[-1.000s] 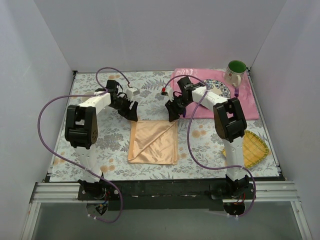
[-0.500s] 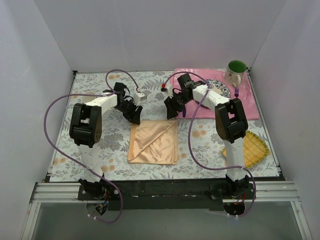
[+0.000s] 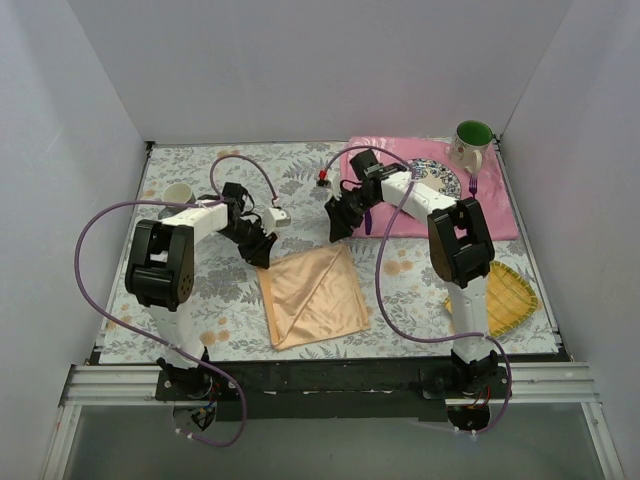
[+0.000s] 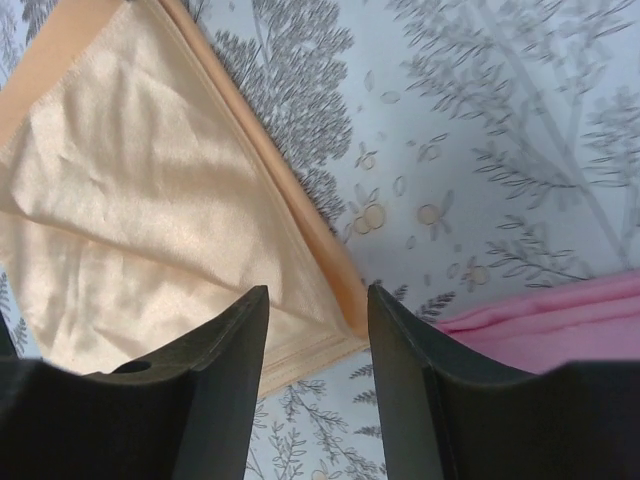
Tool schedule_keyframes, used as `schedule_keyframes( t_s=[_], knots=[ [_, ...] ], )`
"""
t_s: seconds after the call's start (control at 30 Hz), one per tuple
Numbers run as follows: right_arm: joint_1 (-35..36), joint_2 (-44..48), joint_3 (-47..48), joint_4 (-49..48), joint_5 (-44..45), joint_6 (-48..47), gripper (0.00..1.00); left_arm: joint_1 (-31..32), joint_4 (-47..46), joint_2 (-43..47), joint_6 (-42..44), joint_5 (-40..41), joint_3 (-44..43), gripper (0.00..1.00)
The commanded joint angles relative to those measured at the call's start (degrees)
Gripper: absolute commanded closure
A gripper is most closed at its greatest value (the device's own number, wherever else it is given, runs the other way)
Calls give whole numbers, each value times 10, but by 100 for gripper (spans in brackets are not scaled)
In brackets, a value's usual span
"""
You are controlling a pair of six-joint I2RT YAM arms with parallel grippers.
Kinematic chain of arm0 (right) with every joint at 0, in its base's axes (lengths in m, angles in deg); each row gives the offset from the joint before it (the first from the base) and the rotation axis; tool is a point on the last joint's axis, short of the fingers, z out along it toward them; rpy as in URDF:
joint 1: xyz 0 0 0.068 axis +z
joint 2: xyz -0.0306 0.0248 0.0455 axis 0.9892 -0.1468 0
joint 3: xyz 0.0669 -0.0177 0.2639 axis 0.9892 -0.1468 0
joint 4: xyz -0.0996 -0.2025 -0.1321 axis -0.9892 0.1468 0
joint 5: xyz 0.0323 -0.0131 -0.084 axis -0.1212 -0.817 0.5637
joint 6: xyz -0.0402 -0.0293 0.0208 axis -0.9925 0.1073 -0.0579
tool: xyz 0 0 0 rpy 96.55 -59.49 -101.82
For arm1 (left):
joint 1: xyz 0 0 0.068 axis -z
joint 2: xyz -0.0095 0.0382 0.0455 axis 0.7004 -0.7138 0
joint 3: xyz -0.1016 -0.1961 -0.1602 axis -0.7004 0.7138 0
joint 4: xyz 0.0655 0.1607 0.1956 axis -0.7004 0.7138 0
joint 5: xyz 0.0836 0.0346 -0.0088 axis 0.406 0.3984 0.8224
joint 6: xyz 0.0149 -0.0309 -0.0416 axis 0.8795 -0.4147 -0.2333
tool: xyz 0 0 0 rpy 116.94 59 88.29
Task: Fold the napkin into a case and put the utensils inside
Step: Pick up the upper triangle-folded napkin from the center of the board.
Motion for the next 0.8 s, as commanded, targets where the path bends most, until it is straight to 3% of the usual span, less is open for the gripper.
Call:
schedule_keyframes(
  t_s=[0.0, 0.17, 0.43, 0.63, 0.77],
  knots=[
    [20, 11, -43, -13, -14, -20, 48, -6, 17, 43, 25, -5, 23, 78],
    [29, 8, -59, -31, 8, -35, 40, -17, 15, 45, 15, -21, 24, 72],
    [30, 5, -60, -2, 16, -48, 48, -32, -33, 31, -55, -27, 7, 66],
    [33, 24, -99, -8, 8, -36, 48, -32, 4, 10, -49, -66, -7, 55],
    [35, 36, -117, -10, 4, -31, 48, -32, 36, -10, -54, -114, -21, 55]
  ],
)
